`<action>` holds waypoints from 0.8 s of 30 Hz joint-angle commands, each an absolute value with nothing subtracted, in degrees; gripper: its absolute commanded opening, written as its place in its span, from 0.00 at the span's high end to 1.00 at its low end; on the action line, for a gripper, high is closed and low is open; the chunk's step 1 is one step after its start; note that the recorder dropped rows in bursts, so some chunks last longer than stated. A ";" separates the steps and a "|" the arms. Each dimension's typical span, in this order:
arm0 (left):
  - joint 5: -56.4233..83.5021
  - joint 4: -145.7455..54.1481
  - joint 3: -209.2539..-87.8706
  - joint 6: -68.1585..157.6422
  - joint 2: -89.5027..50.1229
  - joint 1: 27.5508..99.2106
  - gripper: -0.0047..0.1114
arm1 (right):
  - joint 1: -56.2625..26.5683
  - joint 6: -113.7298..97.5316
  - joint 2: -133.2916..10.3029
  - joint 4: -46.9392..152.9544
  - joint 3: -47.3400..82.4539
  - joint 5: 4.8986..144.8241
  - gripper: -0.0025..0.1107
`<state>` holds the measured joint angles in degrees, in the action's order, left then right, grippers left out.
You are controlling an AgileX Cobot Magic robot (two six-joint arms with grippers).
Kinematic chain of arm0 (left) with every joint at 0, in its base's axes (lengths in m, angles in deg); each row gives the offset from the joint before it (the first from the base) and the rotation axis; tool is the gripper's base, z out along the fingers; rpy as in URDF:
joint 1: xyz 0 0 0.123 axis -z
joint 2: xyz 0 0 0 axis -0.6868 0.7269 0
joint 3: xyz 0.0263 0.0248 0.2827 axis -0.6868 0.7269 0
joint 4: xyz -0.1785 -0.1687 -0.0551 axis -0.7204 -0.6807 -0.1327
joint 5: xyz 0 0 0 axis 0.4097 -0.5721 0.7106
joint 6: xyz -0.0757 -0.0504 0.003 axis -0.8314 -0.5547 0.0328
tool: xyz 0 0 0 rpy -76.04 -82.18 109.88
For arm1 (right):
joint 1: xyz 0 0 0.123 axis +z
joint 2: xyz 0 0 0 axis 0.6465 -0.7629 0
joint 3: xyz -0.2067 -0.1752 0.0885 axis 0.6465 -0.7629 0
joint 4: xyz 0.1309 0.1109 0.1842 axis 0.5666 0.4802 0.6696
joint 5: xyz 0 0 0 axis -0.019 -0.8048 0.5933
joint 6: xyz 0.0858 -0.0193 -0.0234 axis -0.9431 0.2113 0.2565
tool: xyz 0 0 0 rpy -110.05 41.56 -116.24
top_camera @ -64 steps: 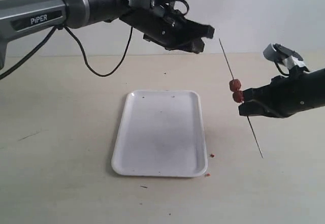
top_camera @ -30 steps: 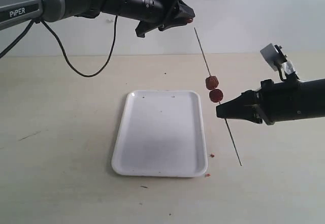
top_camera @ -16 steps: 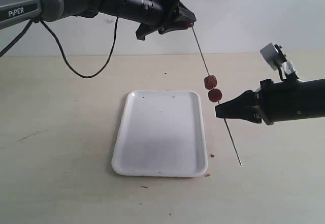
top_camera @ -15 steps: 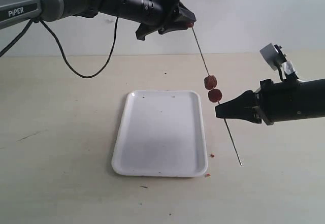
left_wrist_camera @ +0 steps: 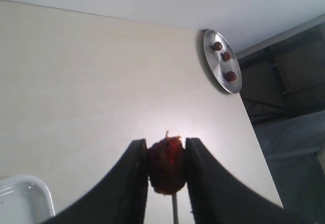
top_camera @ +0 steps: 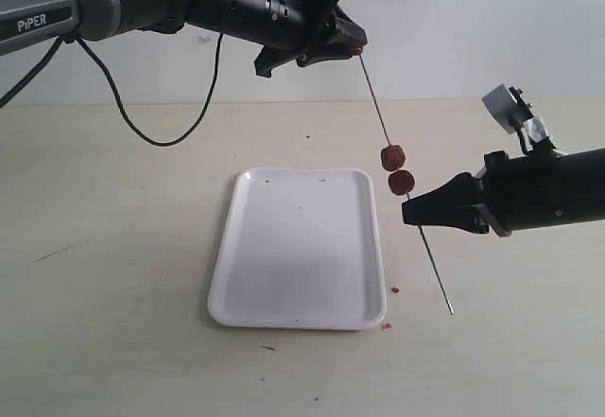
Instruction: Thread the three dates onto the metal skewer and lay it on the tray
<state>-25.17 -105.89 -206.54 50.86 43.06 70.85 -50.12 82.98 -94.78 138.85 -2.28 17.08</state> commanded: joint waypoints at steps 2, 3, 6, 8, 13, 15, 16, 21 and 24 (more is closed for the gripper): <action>-26.03 -106.06 -206.54 50.98 42.25 71.20 0.73 | -50.25 82.90 -94.51 137.88 -2.42 16.13 0.98; -25.90 -105.95 -206.54 50.98 42.25 71.20 0.73 | -50.25 82.47 -94.51 137.50 -2.42 16.13 0.98; -25.67 -105.95 -206.54 50.98 42.25 71.20 0.73 | -50.25 81.14 -94.51 137.23 -2.42 16.13 0.98; -25.56 -105.95 -206.54 50.98 42.25 71.20 0.73 | -50.25 81.13 -94.51 137.06 -2.42 16.27 0.98; -25.04 -105.82 -206.54 50.98 42.25 71.20 0.73 | -50.25 81.02 -94.51 136.39 -2.42 16.60 0.98; -24.90 -105.20 -206.54 50.98 42.25 71.20 0.73 | -50.25 81.02 -94.51 136.39 -2.42 17.29 0.98; -24.92 -104.93 -206.54 50.98 42.25 71.20 0.73 | -50.25 81.02 -94.51 136.65 -2.42 17.72 0.98; -24.75 -104.60 -206.54 50.98 42.25 71.20 0.73 | -50.25 81.02 -94.51 136.99 -2.42 18.19 0.98; -24.12 -103.86 -206.54 50.98 42.25 70.96 0.73 | -50.25 81.02 -94.51 136.99 -2.42 18.19 0.98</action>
